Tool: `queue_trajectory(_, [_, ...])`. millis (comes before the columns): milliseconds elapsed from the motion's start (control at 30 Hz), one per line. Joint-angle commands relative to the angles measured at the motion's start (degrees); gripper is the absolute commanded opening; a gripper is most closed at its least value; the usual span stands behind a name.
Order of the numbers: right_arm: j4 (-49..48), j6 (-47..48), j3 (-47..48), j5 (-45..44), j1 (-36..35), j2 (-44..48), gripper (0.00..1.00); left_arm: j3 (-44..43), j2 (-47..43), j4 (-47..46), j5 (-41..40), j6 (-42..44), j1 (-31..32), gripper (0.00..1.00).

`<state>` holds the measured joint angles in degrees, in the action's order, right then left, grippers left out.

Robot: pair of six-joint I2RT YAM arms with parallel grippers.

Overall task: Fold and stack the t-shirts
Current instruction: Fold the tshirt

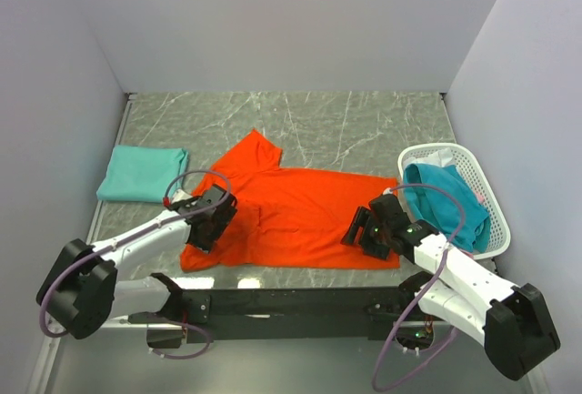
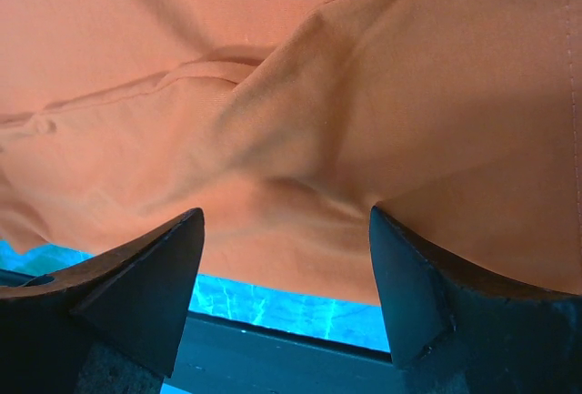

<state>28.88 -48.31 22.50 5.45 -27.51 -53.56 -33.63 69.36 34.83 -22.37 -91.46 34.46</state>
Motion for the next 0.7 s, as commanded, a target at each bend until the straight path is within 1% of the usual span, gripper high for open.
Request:
queue_trajectory(0, [4.43,0.94,-0.97,-0.09,-0.44,-1.72,0.8,3.65,-1.67,11.05,0.75,-5.04,0.35,0.99])
queue_trajectory(100, [5.13,1.2,-0.7,0.26,-0.44,-0.76,0.8,4.97,-4.75,11.23,0.57,-6.1,0.35,0.99])
queue_trajectory(300, [5.57,2.87,-0.36,2.1,-0.53,0.91,0.81,5.94,-7.22,12.1,0.4,-7.42,0.35,0.99])
queue_trajectory(467, [7.94,3.05,0.88,2.46,-0.62,2.76,0.8,4.62,-9.16,16.41,-2.32,-9.26,0.61,1.0])
queue_trajectory(667, [6.89,2.7,0.61,3.77,-0.71,4.95,0.81,2.43,-10.65,14.31,-3.12,-4.35,0.61,0.99])
